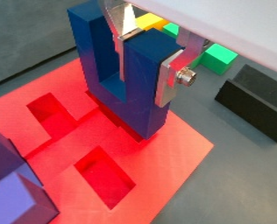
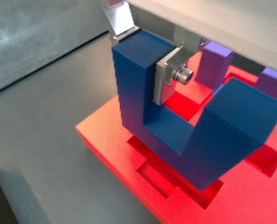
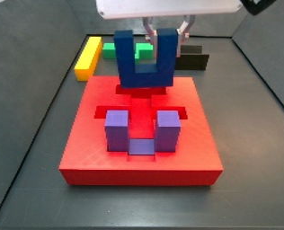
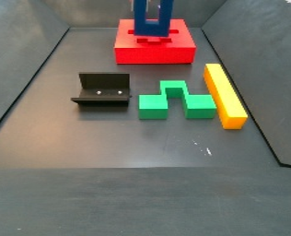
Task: Pick up the blue object. Move up. Move to above the board. Insert the blue object.
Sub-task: Insert the blue object.
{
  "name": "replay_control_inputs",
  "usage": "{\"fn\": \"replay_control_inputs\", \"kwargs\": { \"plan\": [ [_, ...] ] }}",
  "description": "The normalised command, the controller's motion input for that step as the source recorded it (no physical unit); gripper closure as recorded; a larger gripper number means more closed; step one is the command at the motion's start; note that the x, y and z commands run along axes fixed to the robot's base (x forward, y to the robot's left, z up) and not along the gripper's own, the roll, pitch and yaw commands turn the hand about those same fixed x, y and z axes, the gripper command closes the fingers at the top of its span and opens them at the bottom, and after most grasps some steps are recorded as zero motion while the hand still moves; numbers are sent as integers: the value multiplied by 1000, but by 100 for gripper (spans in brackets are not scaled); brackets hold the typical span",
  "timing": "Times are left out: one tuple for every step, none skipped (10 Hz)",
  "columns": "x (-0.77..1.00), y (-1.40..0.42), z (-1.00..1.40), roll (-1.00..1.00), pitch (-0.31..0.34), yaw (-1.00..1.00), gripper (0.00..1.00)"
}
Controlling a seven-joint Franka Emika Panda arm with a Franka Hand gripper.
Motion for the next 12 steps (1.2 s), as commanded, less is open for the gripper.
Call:
{"fn": "replay_control_inputs", "kwargs": {
  "plan": [
    [0,126,-243,17,0,89,100],
    [-71,0,-206,94,0,77,100],
    [-129,-89,-163,174,0,106,100],
    [-57,-83,-166,147,0,117,100],
    [0,-46,-134,100,0,109,100],
    [-6,-11,-137,101,0,71,100],
    [69,-3,-146,73,0,51,100],
    [243,0,-157,69,16,0,100],
    [257,0,-157,44,19,0,100],
    [323,-14,-194,39,17,-31,100],
    [323,-49,-203,80,30,-174,100],
    [257,-63,-183,50,17,-203,100]
  ]
}}
